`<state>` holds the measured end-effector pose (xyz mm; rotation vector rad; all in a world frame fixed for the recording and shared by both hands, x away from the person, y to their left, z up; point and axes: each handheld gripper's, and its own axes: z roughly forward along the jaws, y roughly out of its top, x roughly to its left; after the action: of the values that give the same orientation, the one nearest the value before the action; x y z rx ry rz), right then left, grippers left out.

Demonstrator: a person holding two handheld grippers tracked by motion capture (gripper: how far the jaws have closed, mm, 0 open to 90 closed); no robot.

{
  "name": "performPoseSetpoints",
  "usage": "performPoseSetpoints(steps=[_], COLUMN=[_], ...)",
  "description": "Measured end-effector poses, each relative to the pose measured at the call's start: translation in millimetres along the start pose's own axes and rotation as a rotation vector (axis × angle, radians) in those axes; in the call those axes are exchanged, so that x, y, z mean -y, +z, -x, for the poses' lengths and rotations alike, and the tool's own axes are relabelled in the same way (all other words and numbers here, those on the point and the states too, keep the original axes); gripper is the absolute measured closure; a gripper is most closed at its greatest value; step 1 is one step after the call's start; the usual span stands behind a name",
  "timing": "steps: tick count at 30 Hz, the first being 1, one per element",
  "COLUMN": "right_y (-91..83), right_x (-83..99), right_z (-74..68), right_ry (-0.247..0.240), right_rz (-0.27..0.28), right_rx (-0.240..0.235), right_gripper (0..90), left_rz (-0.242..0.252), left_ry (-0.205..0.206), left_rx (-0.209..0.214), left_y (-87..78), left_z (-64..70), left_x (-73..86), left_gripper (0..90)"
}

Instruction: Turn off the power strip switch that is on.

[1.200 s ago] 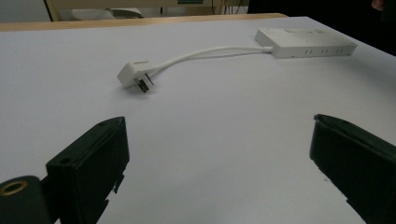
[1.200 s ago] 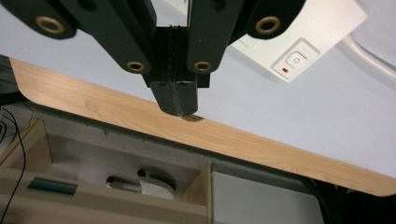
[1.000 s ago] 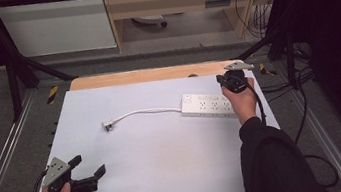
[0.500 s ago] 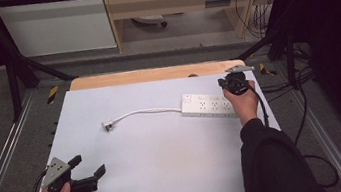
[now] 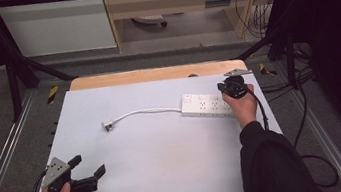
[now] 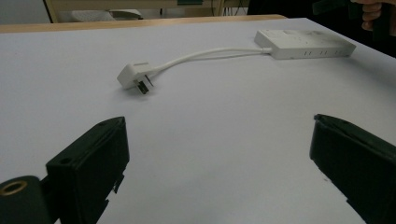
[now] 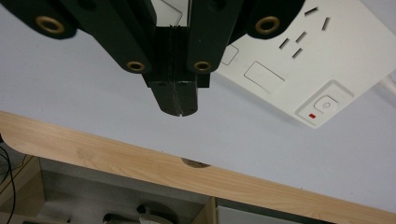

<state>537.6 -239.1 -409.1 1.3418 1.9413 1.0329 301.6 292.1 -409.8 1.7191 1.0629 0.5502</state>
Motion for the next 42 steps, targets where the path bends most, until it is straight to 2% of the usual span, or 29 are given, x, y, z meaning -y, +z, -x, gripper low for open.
performPoseSetpoints(steps=[22,42], right_y=[6.1,9.1], right_x=[18.4,27.3], right_z=[-4.4,-5.3], right_ry=[0.007,0.02], right_rz=[-0.033,-0.029], right_rx=[-0.008,-0.015], right_gripper=[90.0,90.0], left_rz=[0.001,0.0], left_ry=[0.0,-0.002], left_rx=[-0.001,-0.004], left_y=[-0.1,-0.5], left_z=[-0.1,-0.2], left_x=[0.0,0.2], left_gripper=[4.7,4.7])
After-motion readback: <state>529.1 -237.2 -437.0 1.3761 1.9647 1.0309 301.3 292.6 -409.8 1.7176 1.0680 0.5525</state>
